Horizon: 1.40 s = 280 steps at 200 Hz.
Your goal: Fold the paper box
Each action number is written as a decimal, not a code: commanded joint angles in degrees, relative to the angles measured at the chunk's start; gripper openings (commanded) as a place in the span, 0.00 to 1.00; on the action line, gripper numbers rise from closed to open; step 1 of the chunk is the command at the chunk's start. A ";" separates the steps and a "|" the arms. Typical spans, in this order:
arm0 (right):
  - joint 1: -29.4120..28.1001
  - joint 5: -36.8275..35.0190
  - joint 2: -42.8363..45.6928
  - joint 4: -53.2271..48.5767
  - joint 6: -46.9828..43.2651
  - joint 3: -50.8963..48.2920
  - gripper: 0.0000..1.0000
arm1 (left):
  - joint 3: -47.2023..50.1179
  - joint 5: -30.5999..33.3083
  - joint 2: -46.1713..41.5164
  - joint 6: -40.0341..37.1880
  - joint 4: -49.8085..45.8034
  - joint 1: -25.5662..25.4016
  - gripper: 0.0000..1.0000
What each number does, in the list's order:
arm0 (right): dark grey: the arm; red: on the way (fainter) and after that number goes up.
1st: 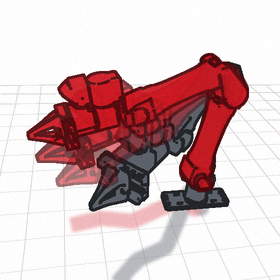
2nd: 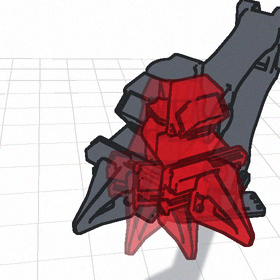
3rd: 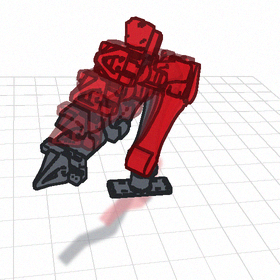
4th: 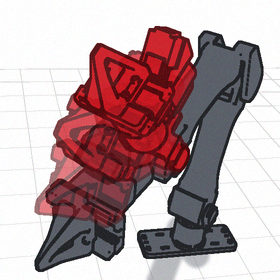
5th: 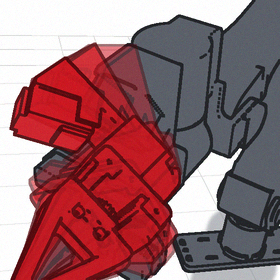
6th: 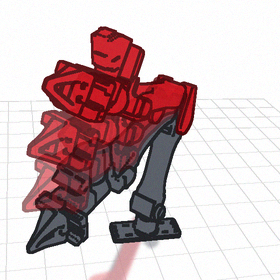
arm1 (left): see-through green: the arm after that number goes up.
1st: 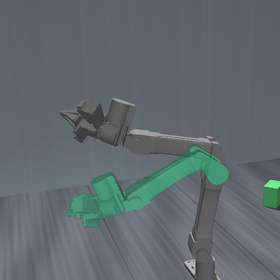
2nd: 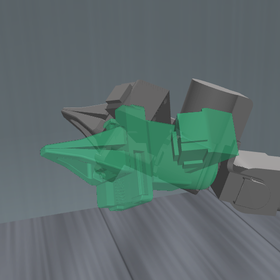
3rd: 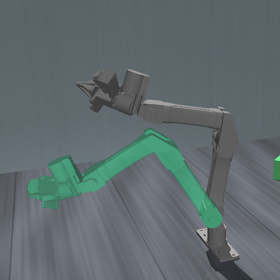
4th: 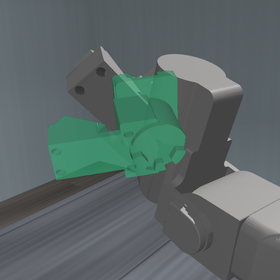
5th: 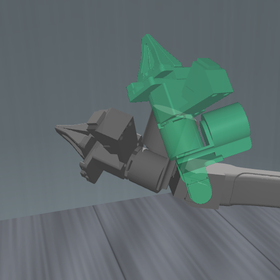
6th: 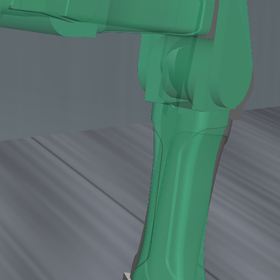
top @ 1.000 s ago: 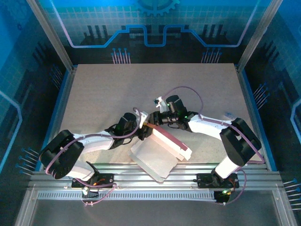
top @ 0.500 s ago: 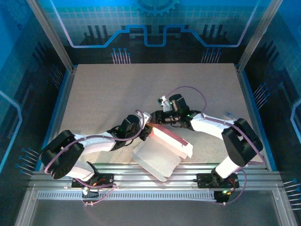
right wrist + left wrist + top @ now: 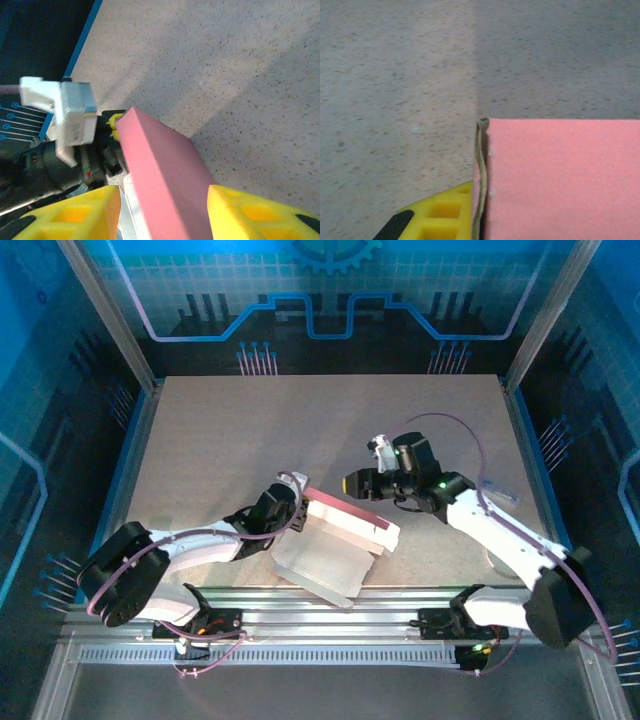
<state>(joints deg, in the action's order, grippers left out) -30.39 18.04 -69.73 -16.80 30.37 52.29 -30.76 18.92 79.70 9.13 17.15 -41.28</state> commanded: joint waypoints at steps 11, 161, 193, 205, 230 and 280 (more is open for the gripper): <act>-2.36 -4.92 7.72 -11.11 -3.03 -0.52 0.44 | -3.37 10.08 -1.40 3.93 -5.21 -0.31 0.12; -31.31 -29.28 -3.10 13.00 14.16 -20.45 0.30 | -4.80 13.56 2.12 10.55 -9.69 -0.36 0.20; -32.18 -31.94 -7.80 14.35 15.19 -19.86 0.29 | -5.33 13.00 1.26 10.23 -11.35 -0.27 0.26; -32.26 -32.56 -8.99 14.48 15.58 -20.02 0.29 | -5.91 12.90 1.06 9.60 -12.52 -0.27 0.28; -32.30 -32.28 -10.06 14.77 15.70 -20.41 0.29 | -6.50 12.66 1.15 9.15 -14.23 0.21 0.26; -32.27 -30.98 -11.77 14.99 15.47 -20.31 0.29 | -7.17 11.75 3.65 9.99 -14.51 1.94 0.17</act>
<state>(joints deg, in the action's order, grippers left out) -61.93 -12.16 -79.96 -3.09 45.04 32.23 -35.97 31.20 81.80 18.57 4.25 -39.94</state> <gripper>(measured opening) 0.293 0.191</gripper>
